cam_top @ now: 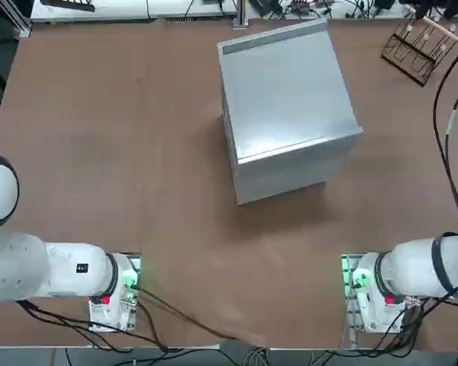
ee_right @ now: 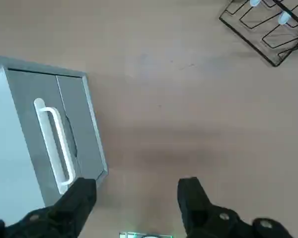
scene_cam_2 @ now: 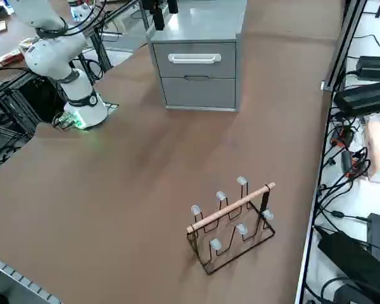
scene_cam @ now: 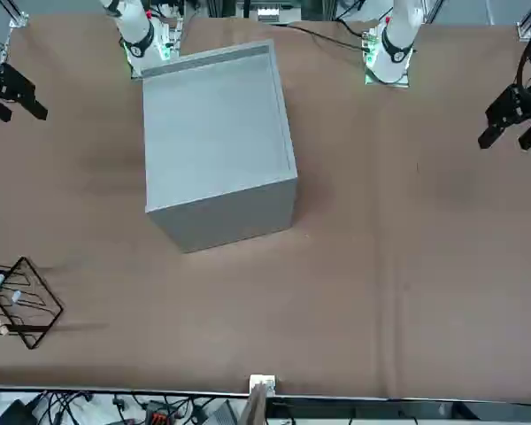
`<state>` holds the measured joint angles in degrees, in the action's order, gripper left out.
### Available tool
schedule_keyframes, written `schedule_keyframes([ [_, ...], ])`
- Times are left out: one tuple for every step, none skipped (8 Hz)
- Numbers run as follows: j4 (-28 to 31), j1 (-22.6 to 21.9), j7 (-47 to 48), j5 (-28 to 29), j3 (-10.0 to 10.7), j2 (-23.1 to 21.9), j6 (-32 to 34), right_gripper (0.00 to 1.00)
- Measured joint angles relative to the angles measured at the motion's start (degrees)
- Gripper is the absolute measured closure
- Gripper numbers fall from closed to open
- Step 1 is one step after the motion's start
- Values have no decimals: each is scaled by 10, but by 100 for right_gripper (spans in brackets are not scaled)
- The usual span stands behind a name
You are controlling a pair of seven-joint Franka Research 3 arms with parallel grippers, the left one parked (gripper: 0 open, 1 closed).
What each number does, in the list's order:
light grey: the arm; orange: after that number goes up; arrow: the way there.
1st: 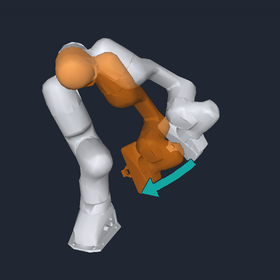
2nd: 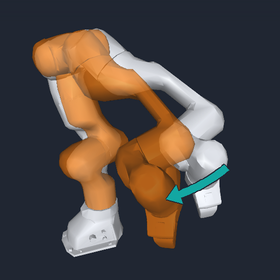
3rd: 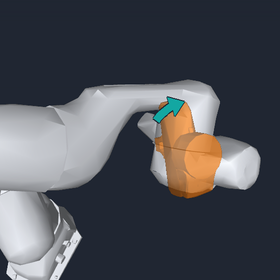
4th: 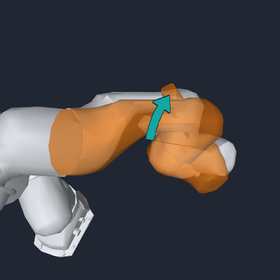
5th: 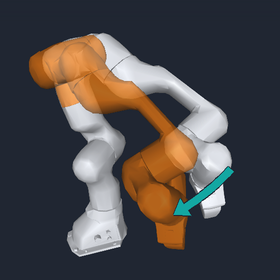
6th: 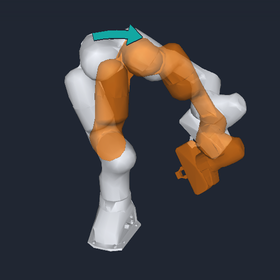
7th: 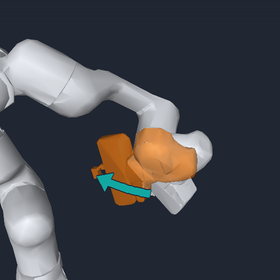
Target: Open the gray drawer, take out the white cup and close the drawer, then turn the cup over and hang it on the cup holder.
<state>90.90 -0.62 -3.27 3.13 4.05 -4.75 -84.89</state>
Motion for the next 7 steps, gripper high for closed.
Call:
schedule_keyframes([
  [0, 0, 1, -1, 0, 0, -1, 0],
  [-1, 0, 5, -1, 0, 1, -2, 0],
  [-5, 0, 10, -1, 0, 6, -4, 0],
  [-6, 0, 13, 1, 0, 13, -7, 0],
  [-5, 0, 14, 16, -1, 25, -13, 0],
  [2, 3, 13, 59, 1, 39, -26, 0],
  [16, 13, -12, 106, 3, 52, -44, 0],
])
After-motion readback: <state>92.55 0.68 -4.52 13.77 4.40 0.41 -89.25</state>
